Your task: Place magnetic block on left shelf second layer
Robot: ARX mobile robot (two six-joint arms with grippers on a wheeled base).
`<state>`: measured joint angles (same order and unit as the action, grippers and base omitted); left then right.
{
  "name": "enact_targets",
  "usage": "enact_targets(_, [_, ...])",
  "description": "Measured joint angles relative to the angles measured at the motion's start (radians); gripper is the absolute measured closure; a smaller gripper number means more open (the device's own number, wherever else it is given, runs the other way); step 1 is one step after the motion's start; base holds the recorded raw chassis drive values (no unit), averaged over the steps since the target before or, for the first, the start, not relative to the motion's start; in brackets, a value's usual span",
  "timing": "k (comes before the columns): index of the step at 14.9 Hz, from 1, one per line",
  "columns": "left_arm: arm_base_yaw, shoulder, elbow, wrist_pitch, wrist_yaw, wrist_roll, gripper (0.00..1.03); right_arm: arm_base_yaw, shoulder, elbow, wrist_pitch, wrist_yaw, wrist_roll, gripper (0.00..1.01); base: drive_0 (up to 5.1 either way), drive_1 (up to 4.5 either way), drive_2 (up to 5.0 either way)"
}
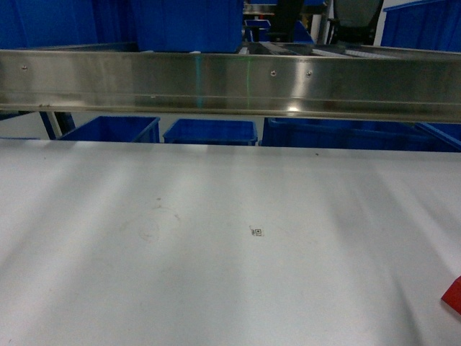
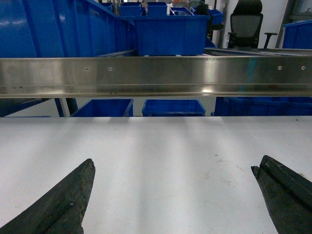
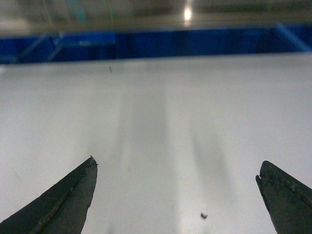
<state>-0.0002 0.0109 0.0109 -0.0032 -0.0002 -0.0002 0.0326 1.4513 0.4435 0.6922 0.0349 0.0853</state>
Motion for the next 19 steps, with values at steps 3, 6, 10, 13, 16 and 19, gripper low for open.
enact_targets(3, [0.0,0.0,0.0,0.0,0.0,0.0,0.05,0.02,0.343,0.025,0.089,0.028,-0.022,0.03,0.0,0.0,0.0])
enact_targets(6, [0.0,0.0,0.0,0.0,0.0,0.0,0.05,0.02,0.505,0.027,0.206,0.058,-0.019,0.03,0.0,0.0,0.0])
enact_targets(10, [0.0,0.0,0.0,0.0,0.0,0.0,0.05,0.02,0.561,-0.029,0.352,0.07,-0.003,0.03,0.0,0.0,0.0])
enact_targets(13, [0.0,0.0,0.0,0.0,0.0,0.0,0.05,0.043,0.547,-0.086,0.385,0.083,0.004,0.03,0.0,0.0,0.0])
enact_targets(16, [0.0,0.0,0.0,0.0,0.0,0.0,0.05,0.056,0.584,-0.1,0.439,0.108,0.02,0.05,0.0,0.0,0.0])
enact_targets(19, [0.0,0.0,0.0,0.0,0.0,0.0,0.05,0.029,0.593,-0.102,0.451,0.111,0.022,0.42,0.0,0.0,0.0])
